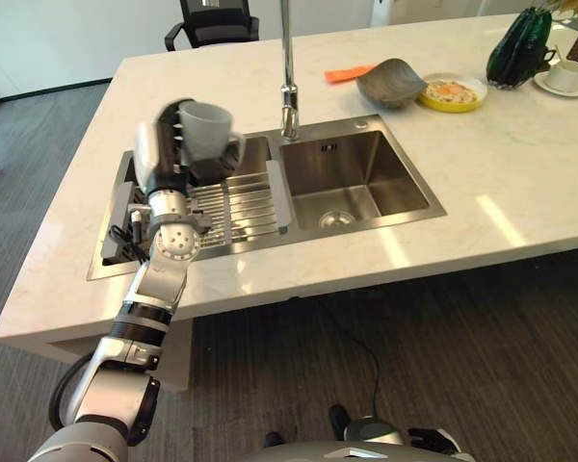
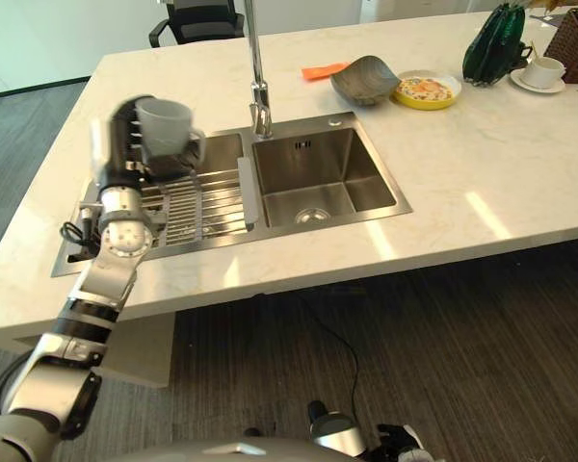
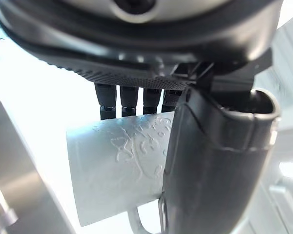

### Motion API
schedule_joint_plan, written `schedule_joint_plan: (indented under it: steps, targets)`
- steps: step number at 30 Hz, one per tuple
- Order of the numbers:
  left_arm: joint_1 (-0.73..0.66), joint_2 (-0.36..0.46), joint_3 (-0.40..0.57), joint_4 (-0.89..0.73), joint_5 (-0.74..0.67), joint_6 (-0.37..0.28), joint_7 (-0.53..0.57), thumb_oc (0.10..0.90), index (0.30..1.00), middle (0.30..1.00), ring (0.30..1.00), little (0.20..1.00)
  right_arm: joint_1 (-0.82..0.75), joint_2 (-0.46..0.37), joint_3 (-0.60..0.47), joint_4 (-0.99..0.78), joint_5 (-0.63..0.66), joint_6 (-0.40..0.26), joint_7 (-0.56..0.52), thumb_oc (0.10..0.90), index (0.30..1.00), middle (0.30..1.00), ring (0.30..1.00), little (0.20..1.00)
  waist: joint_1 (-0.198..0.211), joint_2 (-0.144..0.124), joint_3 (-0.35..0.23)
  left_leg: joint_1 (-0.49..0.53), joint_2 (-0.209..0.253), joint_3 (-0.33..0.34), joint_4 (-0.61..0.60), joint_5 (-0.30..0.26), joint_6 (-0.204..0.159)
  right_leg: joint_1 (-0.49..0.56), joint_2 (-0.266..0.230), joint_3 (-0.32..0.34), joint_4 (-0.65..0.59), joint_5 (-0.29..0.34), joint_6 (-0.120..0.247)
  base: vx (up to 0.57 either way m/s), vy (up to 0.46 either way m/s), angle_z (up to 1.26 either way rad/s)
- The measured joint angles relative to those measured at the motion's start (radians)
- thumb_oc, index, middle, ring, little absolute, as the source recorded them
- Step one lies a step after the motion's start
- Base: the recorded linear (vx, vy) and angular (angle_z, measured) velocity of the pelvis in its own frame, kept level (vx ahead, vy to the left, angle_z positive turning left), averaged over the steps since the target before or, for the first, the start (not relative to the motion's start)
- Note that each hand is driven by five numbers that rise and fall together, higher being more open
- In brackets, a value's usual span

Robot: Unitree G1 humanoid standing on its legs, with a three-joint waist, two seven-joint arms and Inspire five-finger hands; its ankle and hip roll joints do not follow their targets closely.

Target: Place the dishes in the dishwasher.

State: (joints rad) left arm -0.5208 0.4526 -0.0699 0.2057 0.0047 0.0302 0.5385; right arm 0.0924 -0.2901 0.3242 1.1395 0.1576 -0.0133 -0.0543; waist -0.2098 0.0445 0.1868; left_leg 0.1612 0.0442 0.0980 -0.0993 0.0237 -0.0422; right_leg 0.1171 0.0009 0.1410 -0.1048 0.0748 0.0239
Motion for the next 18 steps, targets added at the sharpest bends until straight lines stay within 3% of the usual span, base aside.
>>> schedule_joint_plan:
  steps: [5, 7, 9, 14, 16, 17, 18]
  targets:
    - [0.067, -0.023, 0.048, -0.223, -0.131, -0.083, 0.0, 0.4, 0.3, 0.3, 0.3, 0.3, 0.009, -0.003, -0.01, -0.012, -0.001, 0.001, -0.013, 0.8, 0.9, 0.9, 0.9, 0.9, 0.036, 0.004, 0.002, -0.006, -0.001, -0.008, 0.0, 0.0, 0.0, -0.001, -0.001, -0.007, 0.002, 0.0, -0.004, -0.02, -0.03, 0.04]
    - [0.181, -0.027, 0.049, -0.37, -0.128, -0.131, -0.032, 0.4, 0.3, 0.3, 0.3, 0.3, 0.007, -0.011, -0.006, -0.015, -0.012, 0.006, -0.011, 0.8, 0.9, 0.9, 0.9, 0.9, 0.054, 0.017, 0.006, -0.016, -0.002, -0.031, 0.0, 0.001, -0.001, 0.005, -0.002, -0.027, 0.003, -0.005, -0.005, -0.06, -0.084, 0.21]
    - [0.317, -0.054, 0.054, -0.448, -0.121, -0.174, -0.056, 0.4, 0.3, 0.3, 0.3, 0.3, -0.001, -0.027, 0.011, -0.015, -0.033, 0.023, -0.007, 0.8, 0.9, 0.9, 0.9, 0.9, 0.095, 0.034, 0.005, -0.023, -0.001, -0.055, 0.0, 0.004, -0.006, 0.005, -0.002, -0.05, -0.001, -0.009, -0.01, 0.0, -0.057, 0.37]
    - [0.576, -0.069, 0.16, -0.445, -0.068, -0.164, -0.015, 0.4, 0.3, 0.3, 0.3, 0.3, -0.024, -0.07, 0.019, -0.045, -0.044, 0.032, 0.006, 0.8, 0.9, 0.9, 0.9, 0.9, 0.205, 0.064, 0.019, -0.053, 0.001, -0.118, 0.007, 0.025, -0.013, 0.006, 0.002, -0.114, 0.003, -0.017, -0.014, -0.09, -0.093, 0.46]
    - [0.597, -0.118, 0.193, -0.438, -0.074, -0.158, 0.008, 0.4, 0.3, 0.3, 0.3, 0.3, -0.043, -0.07, 0.02, -0.055, -0.039, 0.018, -0.003, 0.8, 0.9, 0.9, 0.9, 0.9, 0.273, 0.064, 0.025, -0.127, -0.025, -0.219, 0.054, 0.059, -0.044, -0.005, -0.009, -0.209, 0.002, -0.025, -0.021, -0.24, -0.081, 1.53]
    - [0.578, -0.141, 0.2, -0.427, -0.074, -0.158, 0.03, 0.4, 0.3, 0.3, 0.3, 0.3, -0.061, -0.079, 0.012, -0.053, -0.041, 0.013, -0.005, 0.8, 0.9, 0.9, 0.9, 0.9, 0.301, 0.063, 0.036, -0.178, -0.051, -0.269, 0.075, 0.119, -0.083, -0.008, -0.026, -0.283, 0.006, -0.034, -0.02, -0.18, -0.06, 1.9]
    - [0.572, -0.135, 0.203, -0.423, -0.074, -0.157, 0.034, 0.4, 0.3, 0.3, 0.3, 0.3, -0.063, -0.081, 0.004, -0.051, -0.039, 0.009, -0.006, 0.8, 0.9, 0.9, 0.9, 0.9, 0.326, 0.064, 0.039, -0.201, -0.068, -0.285, 0.063, 0.16, -0.107, -0.017, -0.042, -0.314, 0.015, -0.044, -0.029, -0.11, -0.108, 2.43]
